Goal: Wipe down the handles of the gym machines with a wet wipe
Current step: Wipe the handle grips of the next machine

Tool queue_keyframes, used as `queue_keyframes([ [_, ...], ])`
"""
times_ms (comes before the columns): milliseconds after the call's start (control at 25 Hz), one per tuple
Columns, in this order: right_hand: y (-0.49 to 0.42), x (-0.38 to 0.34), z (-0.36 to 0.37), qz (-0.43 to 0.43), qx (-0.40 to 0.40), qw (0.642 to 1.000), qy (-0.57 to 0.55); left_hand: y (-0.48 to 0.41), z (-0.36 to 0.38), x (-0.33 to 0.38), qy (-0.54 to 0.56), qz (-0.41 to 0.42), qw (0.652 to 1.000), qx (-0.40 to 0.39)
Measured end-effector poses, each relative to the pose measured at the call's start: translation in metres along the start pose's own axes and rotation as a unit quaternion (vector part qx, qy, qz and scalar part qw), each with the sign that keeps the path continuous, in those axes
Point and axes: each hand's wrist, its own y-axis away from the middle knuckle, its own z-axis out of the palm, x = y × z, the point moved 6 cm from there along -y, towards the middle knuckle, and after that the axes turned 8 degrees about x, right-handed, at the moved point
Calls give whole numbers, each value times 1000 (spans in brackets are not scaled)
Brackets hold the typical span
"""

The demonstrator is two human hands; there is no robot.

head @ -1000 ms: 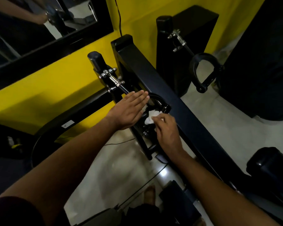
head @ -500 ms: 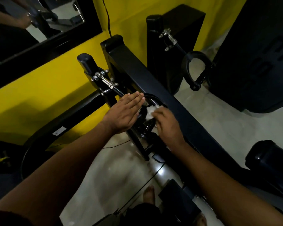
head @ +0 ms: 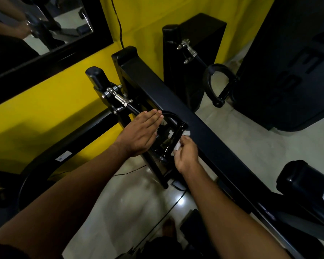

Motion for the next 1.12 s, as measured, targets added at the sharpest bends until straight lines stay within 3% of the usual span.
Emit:
queue_keyframes([
  [80, 7, 5, 2, 20, -31, 999, -7, -1, -1, 1, 0, -1, 1000, 0],
  [240, 0, -23, -1, -60, 26, 998, 3, -3, -5, -5, -12, -11, 1000, 1],
  [400, 10, -14, -3, -90, -10, 989, 120, -2, -5, 0, -4, -14, 1000, -3],
  [520, 14, -14, -15, -120, 7, 981, 155, -2, -6, 0, -9, -9, 1000, 7],
  [640, 31, -1, -22, -151, -10, 948, 279, -3, -7, 3, 2, -9, 1000, 10],
  [720, 46, -8, -22, -310, -21, 877, 368, -4, -6, 1, -10, 1, 1000, 6],
  [760, 54, -15, -17, -408, -37, 812, 416, -5, -6, 1, -14, 4, 1000, 4],
  [840, 64, -21, 0, -558, -126, 629, 526, -6, -3, 3, -11, 3, 1000, -5],
  [920, 66, -21, 21, -616, -251, 445, 600, -4, -1, 2, -9, 2, 1000, -7],
  [960, 64, -27, 30, -613, -287, 372, 635, -4, -1, 1, -11, 4, 1000, -5],
  [1000, 57, -34, 39, -589, -304, 319, 677, -4, -1, 0, -16, 5, 1000, -4],
  [1040, 50, -42, 49, -558, -311, 288, 713, -3, -1, -1, -20, 4, 1000, -6],
  [1120, 43, -46, 57, -503, -356, 259, 744, -1, 1, -1, -23, -2, 1000, -10],
])
